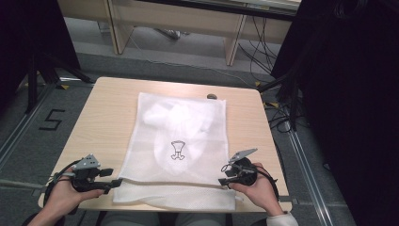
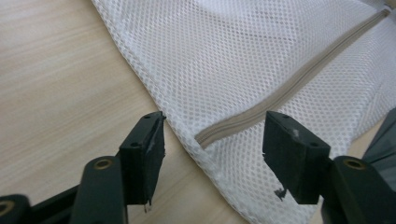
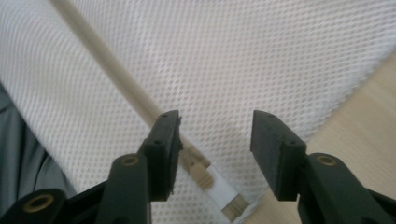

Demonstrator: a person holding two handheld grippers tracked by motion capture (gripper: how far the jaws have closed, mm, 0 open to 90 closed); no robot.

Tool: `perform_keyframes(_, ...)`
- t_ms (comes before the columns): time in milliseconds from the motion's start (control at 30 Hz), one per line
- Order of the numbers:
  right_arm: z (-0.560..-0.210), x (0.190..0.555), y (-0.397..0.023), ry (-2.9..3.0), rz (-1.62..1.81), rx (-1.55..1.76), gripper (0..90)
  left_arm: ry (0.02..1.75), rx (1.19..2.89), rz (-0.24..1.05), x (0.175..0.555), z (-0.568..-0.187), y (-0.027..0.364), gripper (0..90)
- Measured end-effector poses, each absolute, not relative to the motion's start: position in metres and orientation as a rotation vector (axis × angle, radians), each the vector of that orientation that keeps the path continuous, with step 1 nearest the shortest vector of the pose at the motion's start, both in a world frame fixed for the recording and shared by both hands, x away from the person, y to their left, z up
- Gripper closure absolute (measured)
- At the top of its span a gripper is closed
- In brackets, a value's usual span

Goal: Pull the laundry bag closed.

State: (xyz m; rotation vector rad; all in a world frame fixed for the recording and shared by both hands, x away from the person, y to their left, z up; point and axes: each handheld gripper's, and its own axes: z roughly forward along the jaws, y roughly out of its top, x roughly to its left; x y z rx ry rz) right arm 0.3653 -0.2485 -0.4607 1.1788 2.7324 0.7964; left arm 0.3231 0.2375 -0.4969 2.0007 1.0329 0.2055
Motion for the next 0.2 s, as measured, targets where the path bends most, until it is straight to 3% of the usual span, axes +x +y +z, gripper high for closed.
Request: perform_keyframes(200, -0.4634, 0.3689, -0.2532, 2.628, 0.917, 1.234, 47.6, 1.029, 1.982, 0.233, 0.3237, -0.4957, 0.2364, 30.9)
